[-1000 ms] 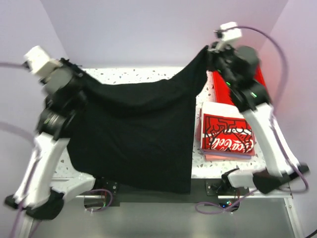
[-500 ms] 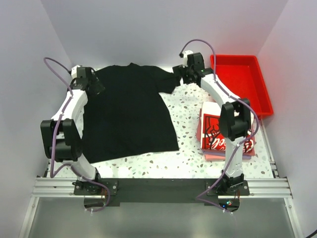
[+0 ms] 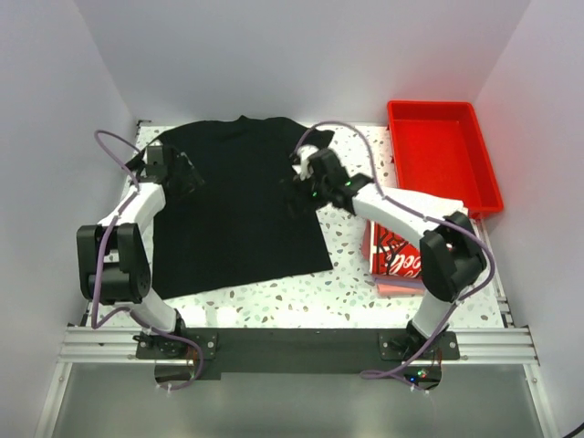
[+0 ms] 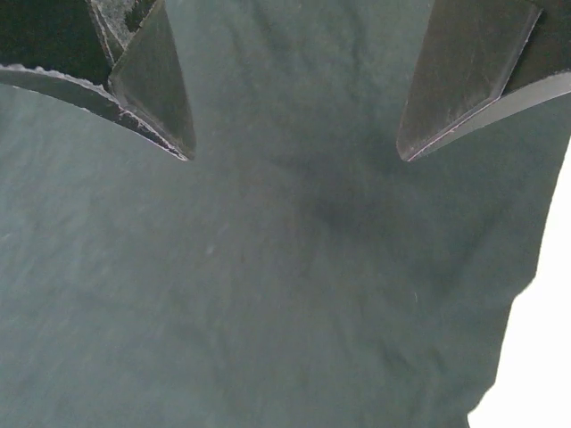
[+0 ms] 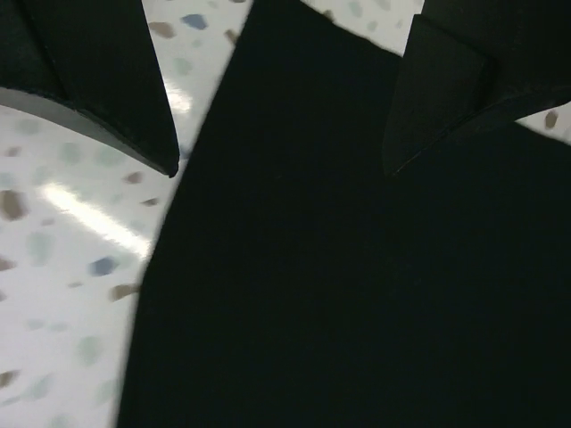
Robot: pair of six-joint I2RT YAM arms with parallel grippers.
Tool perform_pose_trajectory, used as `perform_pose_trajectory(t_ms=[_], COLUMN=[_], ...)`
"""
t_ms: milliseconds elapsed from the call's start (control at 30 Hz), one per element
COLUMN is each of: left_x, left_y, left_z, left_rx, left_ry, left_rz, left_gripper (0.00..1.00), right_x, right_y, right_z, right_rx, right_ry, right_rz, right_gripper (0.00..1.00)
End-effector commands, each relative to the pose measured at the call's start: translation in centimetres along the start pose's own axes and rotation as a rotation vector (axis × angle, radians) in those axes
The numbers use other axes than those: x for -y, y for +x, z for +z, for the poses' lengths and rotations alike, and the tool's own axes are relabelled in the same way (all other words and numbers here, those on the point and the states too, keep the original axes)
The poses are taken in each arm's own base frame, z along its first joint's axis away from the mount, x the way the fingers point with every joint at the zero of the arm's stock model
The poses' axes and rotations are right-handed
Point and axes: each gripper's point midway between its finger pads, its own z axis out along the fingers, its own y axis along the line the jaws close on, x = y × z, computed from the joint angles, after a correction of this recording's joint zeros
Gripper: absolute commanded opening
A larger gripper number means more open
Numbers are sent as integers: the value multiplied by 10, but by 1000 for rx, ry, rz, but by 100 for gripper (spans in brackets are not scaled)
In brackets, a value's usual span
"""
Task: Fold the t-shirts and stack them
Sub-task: Flatten the tshirt out
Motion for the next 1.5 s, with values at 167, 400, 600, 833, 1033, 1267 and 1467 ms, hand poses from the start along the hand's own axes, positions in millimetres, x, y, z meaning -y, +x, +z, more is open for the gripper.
perform_pose_trajectory(t_ms=[167,400,600,833,1033,1267,1467], left_x=[-8,-27,-50,-46,-19,23,81], left_y=[60,127,181,269,306,316,327], left_z=[16,10,-17,-70,-101,-97,-94], left_rx=[-126,-239,-339,-402,-451,-467,-480], left_ry=[28,-37,-68,0,132,170,303], left_rz=[-38,-19,-28,-85,-147,-50,-15], left_gripper=[100,100,100,100,100,100,100], right_x=[-65,-59,-39,-7,42,74,91], right_y=[67,102,126,140,112,90,63], right_z=[25,47,55,55,66,113,161], right_rx=[-129,-224,-304,-381,-359,-382,-361], right_ry=[-126,-102,-18,38,111,143,142], right_rz=[57,76,69,114,142,139,135], right_gripper=[99,99,99,99,99,99,99])
